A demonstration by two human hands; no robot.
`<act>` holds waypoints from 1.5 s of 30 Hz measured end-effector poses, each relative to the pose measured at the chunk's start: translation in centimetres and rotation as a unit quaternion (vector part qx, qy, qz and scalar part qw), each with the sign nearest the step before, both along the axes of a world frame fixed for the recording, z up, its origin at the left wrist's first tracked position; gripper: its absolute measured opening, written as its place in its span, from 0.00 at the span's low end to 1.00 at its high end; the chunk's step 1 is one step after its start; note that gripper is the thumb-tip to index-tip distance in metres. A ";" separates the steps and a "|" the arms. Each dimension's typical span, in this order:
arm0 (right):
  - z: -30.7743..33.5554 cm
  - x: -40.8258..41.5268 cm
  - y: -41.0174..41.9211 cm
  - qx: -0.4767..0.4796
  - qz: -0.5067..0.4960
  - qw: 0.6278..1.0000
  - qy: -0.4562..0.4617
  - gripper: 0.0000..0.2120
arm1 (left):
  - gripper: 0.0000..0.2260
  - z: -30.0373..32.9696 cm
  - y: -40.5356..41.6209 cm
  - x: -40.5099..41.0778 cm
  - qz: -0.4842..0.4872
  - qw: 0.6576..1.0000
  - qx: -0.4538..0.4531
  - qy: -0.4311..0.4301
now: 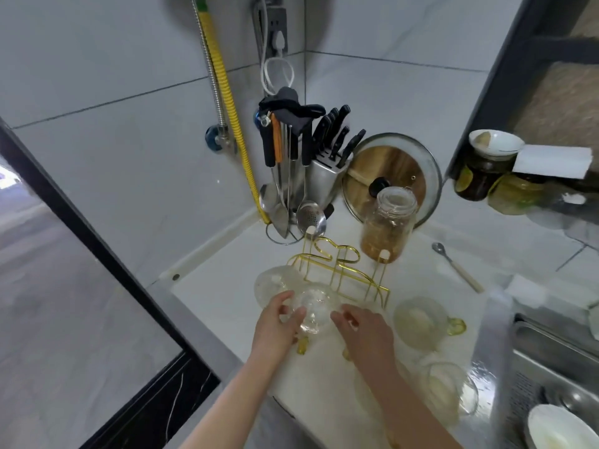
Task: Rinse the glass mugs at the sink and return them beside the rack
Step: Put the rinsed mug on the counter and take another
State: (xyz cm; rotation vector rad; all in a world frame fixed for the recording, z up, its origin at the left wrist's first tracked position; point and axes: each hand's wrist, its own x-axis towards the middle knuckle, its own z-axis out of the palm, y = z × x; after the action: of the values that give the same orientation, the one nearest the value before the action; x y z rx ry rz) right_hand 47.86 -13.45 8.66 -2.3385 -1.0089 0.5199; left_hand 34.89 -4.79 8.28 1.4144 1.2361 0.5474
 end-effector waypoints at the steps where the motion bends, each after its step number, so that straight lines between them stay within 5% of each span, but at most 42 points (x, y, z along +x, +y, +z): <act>1: 0.1 0.2 0.3 -0.007 -0.003 1.000 -0.016 0.19 | 0.18 -0.1 0.5 0.2 -0.010 1.000 0.014 0.015; 12: -0.1 -1.7 2.7 -0.143 -0.004 0.981 -0.127 0.19 | 0.15 -1.2 3.7 -0.8 -0.160 0.946 0.188 0.209; 18: -0.2 -2.1 3.1 -0.182 -0.042 0.968 -0.168 0.19 | 0.13 -1.7 5.7 -0.3 -0.248 0.916 0.216 0.229; 28: -1.0 -2.3 3.8 -0.117 -0.101 0.979 -0.130 0.14 | 0.16 -1.5 8.0 -0.1 -0.288 0.882 0.266 0.263; 39: 0.7 0.2 4.5 0.064 -0.162 0.983 -0.065 0.15 | 0.18 2.3 9.0 4.2 -0.230 0.921 0.299 0.098; 45: 2.6 3.3 4.8 0.036 -0.086 0.995 -0.023 0.20 | 0.30 3.9 8.9 8.2 -0.244 0.927 0.212 0.190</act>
State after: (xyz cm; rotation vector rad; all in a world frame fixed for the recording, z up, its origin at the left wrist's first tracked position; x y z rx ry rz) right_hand 51.18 -8.62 11.23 -2.3547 -0.8218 0.3578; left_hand 43.11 4.07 12.20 2.1942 1.0287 0.1983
